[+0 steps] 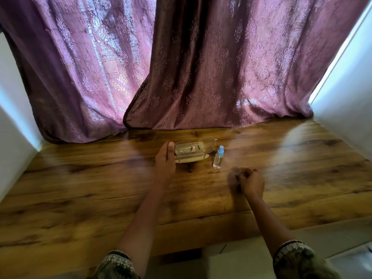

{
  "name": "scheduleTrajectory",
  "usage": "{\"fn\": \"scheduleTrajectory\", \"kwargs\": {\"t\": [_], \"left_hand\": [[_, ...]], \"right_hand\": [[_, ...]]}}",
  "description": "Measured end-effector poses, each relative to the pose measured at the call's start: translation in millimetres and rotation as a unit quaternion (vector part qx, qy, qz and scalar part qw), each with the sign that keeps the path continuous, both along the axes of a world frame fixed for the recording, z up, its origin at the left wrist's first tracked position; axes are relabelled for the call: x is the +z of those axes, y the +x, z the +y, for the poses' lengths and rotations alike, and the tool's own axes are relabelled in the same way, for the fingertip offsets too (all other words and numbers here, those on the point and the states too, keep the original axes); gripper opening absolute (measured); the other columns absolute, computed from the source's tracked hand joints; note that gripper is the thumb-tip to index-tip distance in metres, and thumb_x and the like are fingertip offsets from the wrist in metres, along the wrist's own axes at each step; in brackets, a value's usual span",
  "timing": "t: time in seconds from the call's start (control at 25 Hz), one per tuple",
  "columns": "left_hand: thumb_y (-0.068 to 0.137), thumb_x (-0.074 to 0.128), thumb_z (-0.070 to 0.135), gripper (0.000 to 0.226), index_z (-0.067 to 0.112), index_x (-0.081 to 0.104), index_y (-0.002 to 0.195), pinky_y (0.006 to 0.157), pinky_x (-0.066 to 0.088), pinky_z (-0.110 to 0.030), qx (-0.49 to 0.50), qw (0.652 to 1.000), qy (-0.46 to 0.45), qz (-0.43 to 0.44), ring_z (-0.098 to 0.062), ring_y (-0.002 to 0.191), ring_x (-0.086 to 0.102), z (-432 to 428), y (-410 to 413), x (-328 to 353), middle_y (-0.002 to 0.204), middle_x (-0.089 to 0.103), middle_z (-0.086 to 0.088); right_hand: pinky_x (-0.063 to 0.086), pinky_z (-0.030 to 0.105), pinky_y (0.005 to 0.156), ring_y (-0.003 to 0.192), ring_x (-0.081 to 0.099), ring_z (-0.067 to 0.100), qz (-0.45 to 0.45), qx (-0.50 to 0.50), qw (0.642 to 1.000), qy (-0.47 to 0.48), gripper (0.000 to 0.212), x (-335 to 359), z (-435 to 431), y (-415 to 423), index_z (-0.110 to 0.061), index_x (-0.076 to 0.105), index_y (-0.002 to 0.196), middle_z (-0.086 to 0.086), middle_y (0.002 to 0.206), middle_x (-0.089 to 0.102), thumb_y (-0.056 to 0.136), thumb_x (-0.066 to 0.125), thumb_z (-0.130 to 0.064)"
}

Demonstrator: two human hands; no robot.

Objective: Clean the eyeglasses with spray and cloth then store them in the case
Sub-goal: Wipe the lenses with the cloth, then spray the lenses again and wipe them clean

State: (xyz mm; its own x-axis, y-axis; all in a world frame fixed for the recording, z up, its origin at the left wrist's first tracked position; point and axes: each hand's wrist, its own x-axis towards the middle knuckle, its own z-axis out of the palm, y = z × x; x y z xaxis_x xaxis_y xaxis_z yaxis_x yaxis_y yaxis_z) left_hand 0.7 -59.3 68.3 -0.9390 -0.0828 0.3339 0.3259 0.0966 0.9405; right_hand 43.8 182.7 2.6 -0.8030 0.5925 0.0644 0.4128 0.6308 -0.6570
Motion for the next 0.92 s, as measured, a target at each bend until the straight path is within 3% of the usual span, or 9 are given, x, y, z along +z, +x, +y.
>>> {"fn": "scheduleTrajectory", "kwargs": {"t": [0.12,0.24,0.36,0.44,0.56,0.64,0.8,0.92], "left_hand": [[0.1,0.033,0.016,0.034,0.019,0.042,0.067,0.052,0.035,-0.008,-0.017,1.0,0.009,-0.002,0.003,0.053,0.04,0.4,-1.1,0.6,0.064,0.039,0.005],[0.1,0.032,0.019,0.033,0.014,0.045,0.07,0.053,0.035,-0.01,-0.031,0.999,0.025,-0.01,0.0,0.054,0.04,-2.0,-5.1,1.0,0.065,0.041,0.002],[0.101,0.029,0.02,0.035,0.012,0.045,0.07,0.053,0.035,-0.014,-0.07,0.995,0.067,-0.025,-0.001,0.053,0.038,-4.5,-7.7,3.5,0.062,0.042,0.003],[0.101,0.027,0.02,0.037,0.013,0.043,0.068,0.053,0.032,-0.016,-0.108,0.988,0.103,-0.039,-0.003,0.052,0.036,-5.3,-6.6,5.9,0.058,0.045,0.009],[0.101,0.024,0.021,0.039,0.014,0.041,0.067,0.054,0.031,-0.016,-0.147,0.978,0.136,-0.064,-0.003,0.053,0.035,-8.6,-4.2,7.9,0.055,0.048,0.011],[0.101,0.022,0.022,0.039,0.014,0.04,0.067,0.056,0.031,-0.016,-0.159,0.972,0.154,-0.077,-0.005,0.055,0.034,-12.3,-5.2,7.6,0.055,0.047,0.011],[0.101,0.021,0.023,0.04,0.014,0.04,0.066,0.058,0.03,-0.02,-0.183,0.961,0.185,-0.098,-0.006,0.055,0.035,-14.6,-6.2,6.8,0.055,0.049,0.01],[0.101,0.022,0.024,0.041,0.014,0.04,0.065,0.057,0.03,-0.02,-0.182,0.958,0.194,-0.11,-0.003,0.052,0.038,-11.4,-4.4,4.2,0.054,0.049,0.01]], "right_hand": [[0.04,0.026,0.069,0.081,0.057,0.022,0.085,0.017,0.995,-0.048,0.015,10.7,-13.8,-8.3,-0.004,0.068,0.097,0.014,0.099,0.063,0.088,0.058,-0.01],[0.043,0.027,0.063,0.082,0.06,0.024,0.153,0.049,0.983,-0.093,0.014,22.4,-26.6,-17.2,-0.008,0.069,0.094,0.012,0.093,0.065,0.088,0.057,-0.014],[0.049,0.039,0.079,0.093,0.062,0.026,0.176,0.106,0.95,-0.235,0.022,33.1,-38.5,-24.6,-0.014,0.066,0.099,0.011,0.098,0.066,0.094,0.049,-0.027],[0.048,0.039,0.084,0.095,0.061,0.024,0.155,0.128,0.915,-0.349,0.032,46.9,-46.3,-27.1,-0.013,0.064,0.101,0.012,0.102,0.066,0.097,0.039,-0.032],[0.044,0.029,0.068,0.069,0.055,0.013,0.134,0.189,0.857,-0.46,0.044,65.0,-49.4,-22.7,-0.013,0.062,0.088,0.003,0.076,0.06,0.101,0.025,-0.032],[0.036,0.024,0.056,0.052,0.043,0.008,0.155,0.179,0.831,-0.504,0.043,71.2,-43.3,-17.9,-0.013,0.06,0.076,-0.006,0.055,0.05,0.1,0.028,-0.03],[0.026,0.013,0.04,0.042,0.028,0.002,0.202,0.189,0.823,-0.496,0.032,89.2,-29.9,-6.1,-0.013,0.054,0.07,-0.011,0.043,0.035,0.096,0.039,-0.023],[0.024,0.01,0.037,0.037,0.026,0.0,0.235,0.228,0.816,-0.476,0.027,106.6,-27.1,3.5,-0.009,0.052,0.072,-0.014,0.04,0.034,0.088,0.051,-0.032]]}}
